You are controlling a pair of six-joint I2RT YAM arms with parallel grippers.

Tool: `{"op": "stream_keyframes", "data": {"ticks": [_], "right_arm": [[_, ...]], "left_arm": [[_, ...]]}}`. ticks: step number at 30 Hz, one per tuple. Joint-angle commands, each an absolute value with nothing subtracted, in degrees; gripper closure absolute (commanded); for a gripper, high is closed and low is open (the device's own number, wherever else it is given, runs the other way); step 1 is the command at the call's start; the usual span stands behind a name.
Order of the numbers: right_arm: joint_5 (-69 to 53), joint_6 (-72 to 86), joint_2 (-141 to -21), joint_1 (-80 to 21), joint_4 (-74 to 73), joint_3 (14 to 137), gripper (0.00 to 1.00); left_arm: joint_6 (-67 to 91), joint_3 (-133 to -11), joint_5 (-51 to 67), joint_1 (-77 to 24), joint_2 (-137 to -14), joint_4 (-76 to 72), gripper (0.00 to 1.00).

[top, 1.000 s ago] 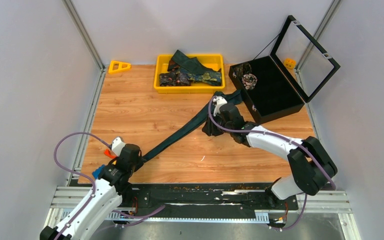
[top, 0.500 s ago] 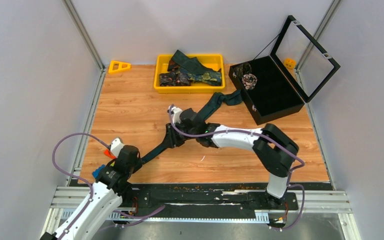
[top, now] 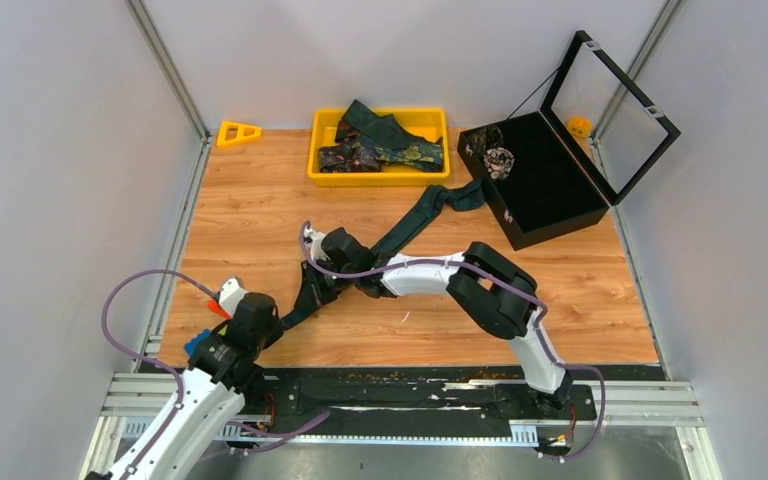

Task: Roll the ties
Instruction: Roll the tie at the center of the board.

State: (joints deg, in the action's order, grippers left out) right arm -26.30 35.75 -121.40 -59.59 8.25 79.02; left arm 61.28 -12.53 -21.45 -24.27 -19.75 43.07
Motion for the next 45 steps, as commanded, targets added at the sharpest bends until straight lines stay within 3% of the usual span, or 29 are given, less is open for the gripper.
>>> {"op": "stream_keyframes", "data": {"ticks": [1, 21, 36, 45], "right_arm": [[-28.2, 37.4, -124.2, -60.3, 9.8, 83.8, 1.00], [-28.1, 38.8, -131.7, -62.6, 11.7, 85.1, 1.00], [-19.0, 29.4, -124.7, -62.3, 0.3, 87.4, 1.00], [-23.2, 32.6, -126.9, -62.9, 4.9, 85.9, 1.00]], "left_arm": [[61.9, -15.4, -20.9, -23.9, -20.3, 43.2, 1.00], [61.5, -18.6, -19.6, -23.9, -22.5, 43.5, 1.00], [60.6, -22.5, -20.0, -23.9, -25.4, 44.7, 1.00], [60.3, -22.5, -20.2, -23.9, -26.1, 44.0, 1.00]]}}
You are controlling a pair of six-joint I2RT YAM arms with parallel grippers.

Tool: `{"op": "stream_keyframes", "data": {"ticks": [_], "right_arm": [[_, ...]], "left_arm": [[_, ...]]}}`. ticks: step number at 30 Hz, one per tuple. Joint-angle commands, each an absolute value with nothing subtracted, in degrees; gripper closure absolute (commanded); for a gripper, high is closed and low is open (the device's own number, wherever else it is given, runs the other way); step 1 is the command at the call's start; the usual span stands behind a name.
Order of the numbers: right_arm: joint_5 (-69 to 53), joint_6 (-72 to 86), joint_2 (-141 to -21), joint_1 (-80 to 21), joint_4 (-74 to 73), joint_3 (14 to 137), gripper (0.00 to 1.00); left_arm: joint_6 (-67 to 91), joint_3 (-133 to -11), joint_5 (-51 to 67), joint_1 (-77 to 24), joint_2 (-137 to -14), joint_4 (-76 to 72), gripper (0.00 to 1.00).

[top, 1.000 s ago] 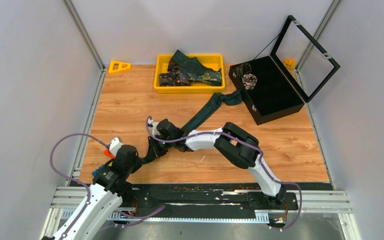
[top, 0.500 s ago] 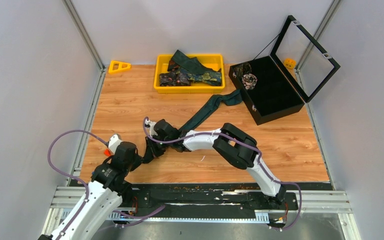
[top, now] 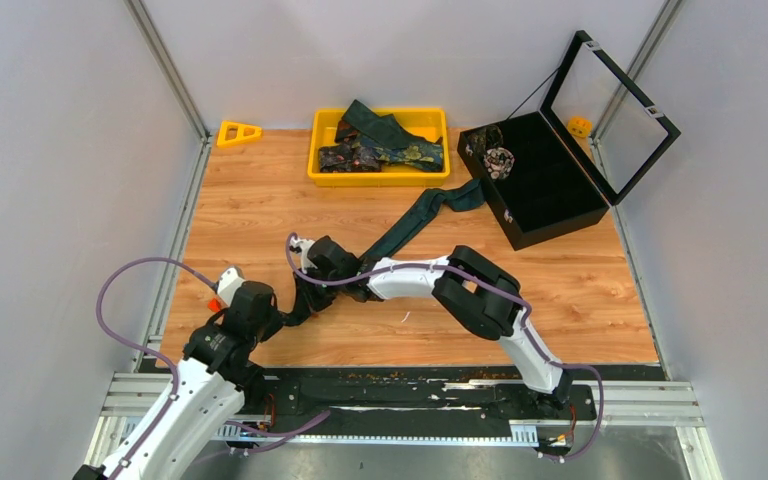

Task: Roll the ties
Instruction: Roll the tie at the center of the board.

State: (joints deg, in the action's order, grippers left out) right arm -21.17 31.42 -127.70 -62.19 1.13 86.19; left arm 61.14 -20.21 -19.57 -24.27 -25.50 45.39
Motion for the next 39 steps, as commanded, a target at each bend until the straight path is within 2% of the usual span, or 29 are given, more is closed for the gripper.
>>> {"op": "stream_keyframes", "data": {"ticks": [1, 25, 39], "right_arm": [[-23.8, 33.2, -127.4, -63.0, 5.5, 85.8, 1.00], [-28.6, 34.2, -132.6, -63.7, 8.1, 88.2, 1.00], [-25.9, 28.9, -126.6, -62.8, 3.2, 86.7, 1.00]], "left_arm": [[60.2, -22.5, -20.2, -23.9, -26.2, 43.8, 1.00], [57.9, -25.4, -20.5, -23.9, -28.0, 43.9, 1.00], [55.1, -24.9, -18.3, -23.9, -33.7, 38.9, 1.00]]}}
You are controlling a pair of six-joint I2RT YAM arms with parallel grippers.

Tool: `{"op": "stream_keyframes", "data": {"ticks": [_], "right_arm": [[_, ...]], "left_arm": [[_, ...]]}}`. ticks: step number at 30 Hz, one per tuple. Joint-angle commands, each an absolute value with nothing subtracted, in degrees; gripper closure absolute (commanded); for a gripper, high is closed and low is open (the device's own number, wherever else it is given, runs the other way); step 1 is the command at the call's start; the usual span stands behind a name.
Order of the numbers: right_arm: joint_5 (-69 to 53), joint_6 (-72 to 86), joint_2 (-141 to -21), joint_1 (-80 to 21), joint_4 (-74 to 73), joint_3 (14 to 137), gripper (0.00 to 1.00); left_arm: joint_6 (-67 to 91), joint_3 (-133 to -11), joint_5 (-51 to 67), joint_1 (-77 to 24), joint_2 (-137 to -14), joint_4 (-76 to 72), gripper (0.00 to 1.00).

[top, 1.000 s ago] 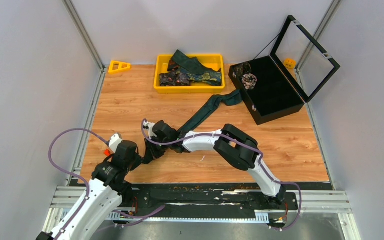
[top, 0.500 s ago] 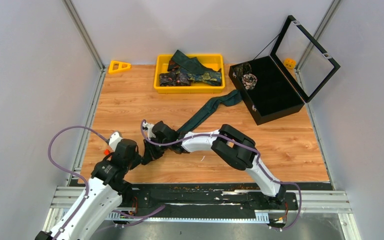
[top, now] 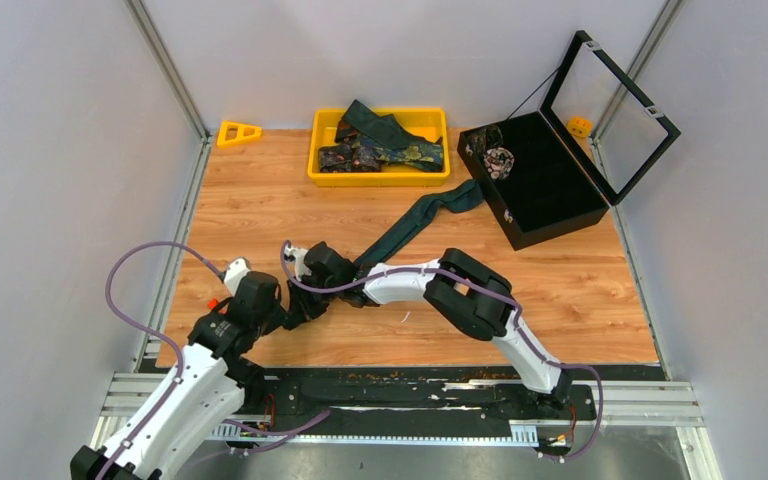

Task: Roll the ties
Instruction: Roll the tie at the center of the board.

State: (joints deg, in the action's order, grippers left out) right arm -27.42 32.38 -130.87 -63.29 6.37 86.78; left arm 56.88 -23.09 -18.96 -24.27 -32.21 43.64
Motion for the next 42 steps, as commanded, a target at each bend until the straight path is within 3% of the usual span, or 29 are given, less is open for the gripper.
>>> {"op": "stream_keyframes", "data": {"ticks": [1, 10, 21, 36, 37, 40, 42], "right_arm": [[-25.6, 28.6, -125.9, -62.7, 2.8, 86.5, 1.00], [-22.1, 25.7, -119.8, -60.4, -2.5, 83.9, 1.00], [-18.5, 23.7, -109.2, -58.0, -1.6, 71.3, 1.00], [-19.5, 24.0, -106.4, -58.0, 1.6, 63.9, 1.00], [-19.6, 24.1, -106.4, -58.0, 1.8, 63.8, 1.00], [-19.7, 24.1, -106.4, -58.0, 2.2, 63.6, 1.00], [-19.7, 24.1, -106.5, -58.0, 2.3, 63.6, 1.00]], "left_arm": [[55.0, -24.9, -18.3, -23.9, -34.2, 38.5, 1.00], [54.3, -24.4, -18.0, -23.9, -37.5, 35.8, 1.00], [54.3, -22.6, -17.2, -23.9, -41.6, 31.2, 1.00], [55.7, -19.0, -17.1, -23.9, -45.0, 25.8, 1.00], [55.8, -18.7, -17.0, -23.9, -44.9, 25.5, 0.97], [55.9, -18.1, -16.2, -23.9, -44.7, 24.3, 0.72], [56.0, -17.9, -15.9, -23.9, -44.6, 24.1, 0.62]]}}
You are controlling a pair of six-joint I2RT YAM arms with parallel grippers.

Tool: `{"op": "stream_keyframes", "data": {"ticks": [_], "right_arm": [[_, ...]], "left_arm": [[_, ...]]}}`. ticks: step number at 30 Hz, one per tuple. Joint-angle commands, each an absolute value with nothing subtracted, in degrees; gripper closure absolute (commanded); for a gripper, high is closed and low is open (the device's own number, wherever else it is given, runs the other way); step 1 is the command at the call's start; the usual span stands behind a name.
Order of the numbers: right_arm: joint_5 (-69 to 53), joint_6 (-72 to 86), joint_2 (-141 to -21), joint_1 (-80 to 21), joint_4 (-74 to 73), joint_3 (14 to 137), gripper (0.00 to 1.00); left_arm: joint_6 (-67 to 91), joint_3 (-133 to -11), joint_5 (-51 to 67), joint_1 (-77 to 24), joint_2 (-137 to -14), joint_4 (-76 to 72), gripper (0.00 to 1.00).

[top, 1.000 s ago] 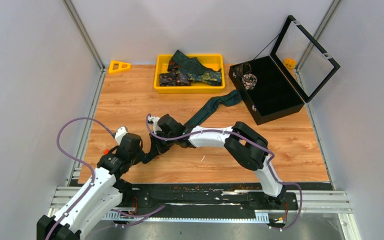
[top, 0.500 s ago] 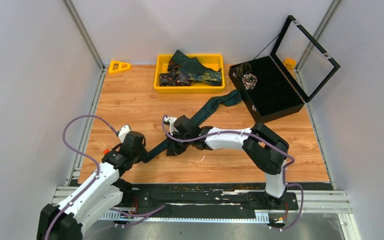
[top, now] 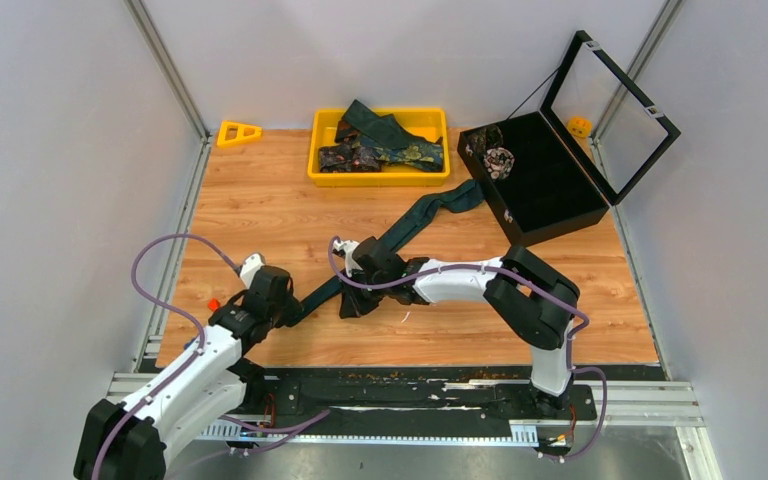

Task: Roll the ties
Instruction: Roll the tie at the center of the board.

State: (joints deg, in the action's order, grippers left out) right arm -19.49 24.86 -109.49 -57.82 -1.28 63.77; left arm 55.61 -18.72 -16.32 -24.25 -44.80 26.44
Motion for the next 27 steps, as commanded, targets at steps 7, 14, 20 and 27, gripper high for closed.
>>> {"op": "stream_keyframes", "data": {"ticks": [7, 14, 20, 27], "right_arm": [[-20.5, 24.3, -106.8, -57.9, 2.6, 64.7, 0.99], [-23.6, 25.6, -107.6, -58.1, 3.7, 67.4, 0.96], [-27.1, 27.8, -109.6, -58.1, 4.6, 71.1, 0.92], [-28.7, 29.8, -112.7, -58.4, 4.7, 75.3, 0.88]], "left_arm": [[57.3, -17.2, -15.8, -23.9, -43.0, 24.5, 0.53], [58.7, -16.3, -16.1, -23.9, -38.7, 26.0, 0.63], [59.0, -16.0, -17.5, -23.9, -35.3, 28.2, 0.67], [59.0, -15.9, -18.2, -23.9, -32.9, 30.2, 0.73]]}}
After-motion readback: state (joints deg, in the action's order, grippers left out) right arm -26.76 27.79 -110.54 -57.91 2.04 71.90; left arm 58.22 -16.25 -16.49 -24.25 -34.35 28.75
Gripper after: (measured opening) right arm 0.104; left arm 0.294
